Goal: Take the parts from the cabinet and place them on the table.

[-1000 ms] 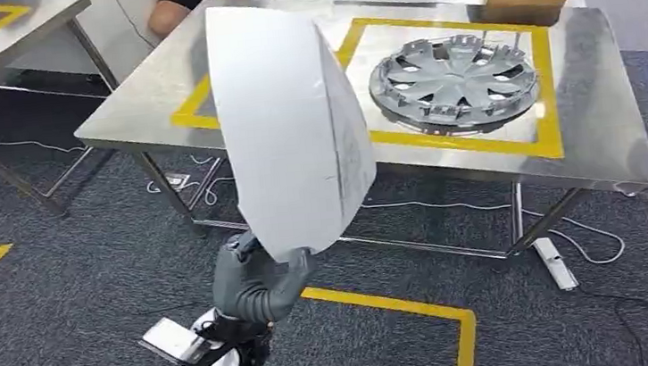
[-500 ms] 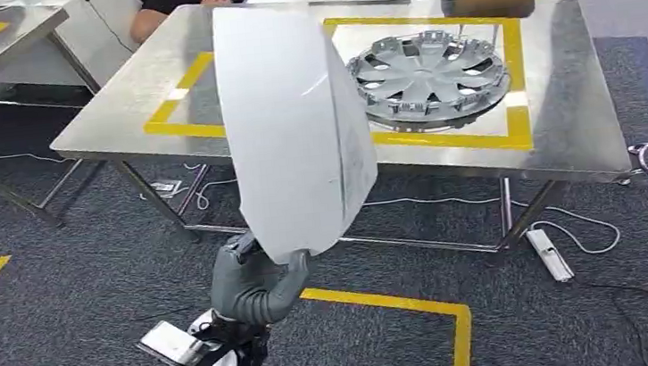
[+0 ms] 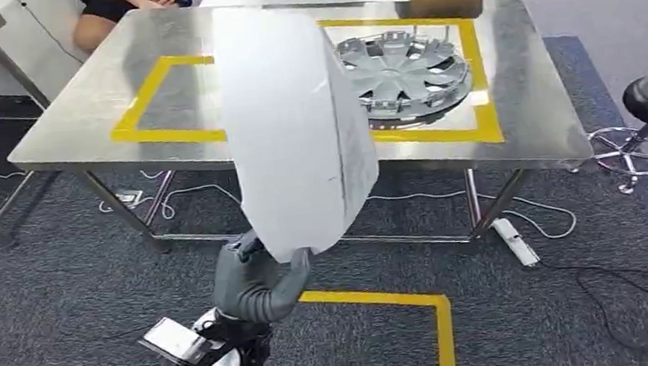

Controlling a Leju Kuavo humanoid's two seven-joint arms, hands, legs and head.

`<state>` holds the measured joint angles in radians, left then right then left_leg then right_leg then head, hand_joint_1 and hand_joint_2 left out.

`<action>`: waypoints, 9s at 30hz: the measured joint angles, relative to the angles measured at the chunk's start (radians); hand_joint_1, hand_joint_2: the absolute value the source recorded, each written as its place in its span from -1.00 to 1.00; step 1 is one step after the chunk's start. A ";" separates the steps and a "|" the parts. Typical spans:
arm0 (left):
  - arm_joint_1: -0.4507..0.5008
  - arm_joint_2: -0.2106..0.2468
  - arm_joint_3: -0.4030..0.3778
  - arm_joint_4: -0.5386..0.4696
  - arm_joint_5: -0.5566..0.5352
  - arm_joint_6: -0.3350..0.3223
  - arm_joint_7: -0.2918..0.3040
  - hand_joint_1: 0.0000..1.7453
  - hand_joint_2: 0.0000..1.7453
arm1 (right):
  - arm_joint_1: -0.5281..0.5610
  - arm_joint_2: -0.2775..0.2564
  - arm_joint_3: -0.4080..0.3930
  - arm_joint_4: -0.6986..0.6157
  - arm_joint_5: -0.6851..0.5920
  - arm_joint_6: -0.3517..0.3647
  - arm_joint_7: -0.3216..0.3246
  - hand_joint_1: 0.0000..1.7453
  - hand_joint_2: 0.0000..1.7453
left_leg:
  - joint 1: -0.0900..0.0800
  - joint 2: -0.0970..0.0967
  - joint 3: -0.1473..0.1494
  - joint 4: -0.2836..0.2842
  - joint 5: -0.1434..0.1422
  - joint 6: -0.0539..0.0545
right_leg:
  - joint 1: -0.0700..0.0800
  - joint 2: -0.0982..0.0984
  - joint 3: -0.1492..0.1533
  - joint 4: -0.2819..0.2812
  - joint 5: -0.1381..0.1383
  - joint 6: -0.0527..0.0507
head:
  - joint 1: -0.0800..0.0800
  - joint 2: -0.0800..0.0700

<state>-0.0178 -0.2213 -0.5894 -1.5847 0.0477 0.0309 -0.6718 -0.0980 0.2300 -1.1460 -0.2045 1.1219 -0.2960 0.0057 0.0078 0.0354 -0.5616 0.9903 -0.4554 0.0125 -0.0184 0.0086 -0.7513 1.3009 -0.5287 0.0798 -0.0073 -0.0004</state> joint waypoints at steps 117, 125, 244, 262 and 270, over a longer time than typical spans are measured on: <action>0.026 -0.003 0.039 -0.008 0.145 -0.253 -0.005 1.00 1.00 | 0.010 0.000 0.143 -0.003 0.231 -0.089 0.069 -1.00 1.00 | 0.001 -0.044 -0.015 -0.006 0.020 -0.004 | 0.010 -0.008 0.156 -0.244 0.045 -0.017 | -0.006 0.000; 0.032 0.003 0.030 -0.008 0.126 -0.260 -0.008 1.00 1.00 | 0.014 -0.001 0.145 -0.003 0.236 -0.078 0.071 -1.00 1.00 | 0.001 -0.049 0.014 -0.004 -0.006 -0.009 | 0.003 -0.008 0.148 -0.235 0.100 -0.005 | 0.000 0.000; 0.041 -0.007 0.050 -0.051 0.084 -0.243 -0.008 1.00 1.00 | 0.013 -0.002 0.153 -0.003 0.236 -0.075 0.048 -1.00 1.00 | -0.001 -0.048 -0.056 0.024 0.024 0.004 | 0.010 -0.001 0.042 0.030 -0.098 -0.003 | -0.009 0.000; 0.040 0.003 0.032 -0.051 0.063 -0.260 -0.008 1.00 1.00 | 0.012 -0.002 0.153 -0.003 0.245 -0.072 0.045 -1.00 1.00 | -0.001 -0.045 -0.102 0.151 0.009 -0.047 | 0.003 0.002 0.195 -0.273 0.048 -0.054 | -0.022 0.000; 0.035 -0.003 0.041 -0.040 0.086 -0.232 -0.008 1.00 1.00 | 0.011 -0.002 0.153 -0.003 0.239 -0.074 0.051 -1.00 1.00 | 0.002 -0.046 -0.049 0.029 0.012 -0.006 | 0.009 0.000 0.162 -0.215 0.001 -0.013 | -0.013 0.000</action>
<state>0.0172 -0.2239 -0.5486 -1.6243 0.1335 -0.2014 -0.6798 -0.0873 0.2277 -0.9926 -0.2071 1.3607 -0.3704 0.0568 0.0103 -0.0103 -0.6102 1.0195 -0.4432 0.0060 -0.0089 0.0082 -0.5897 1.0854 -0.5281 0.0672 -0.0206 -0.0004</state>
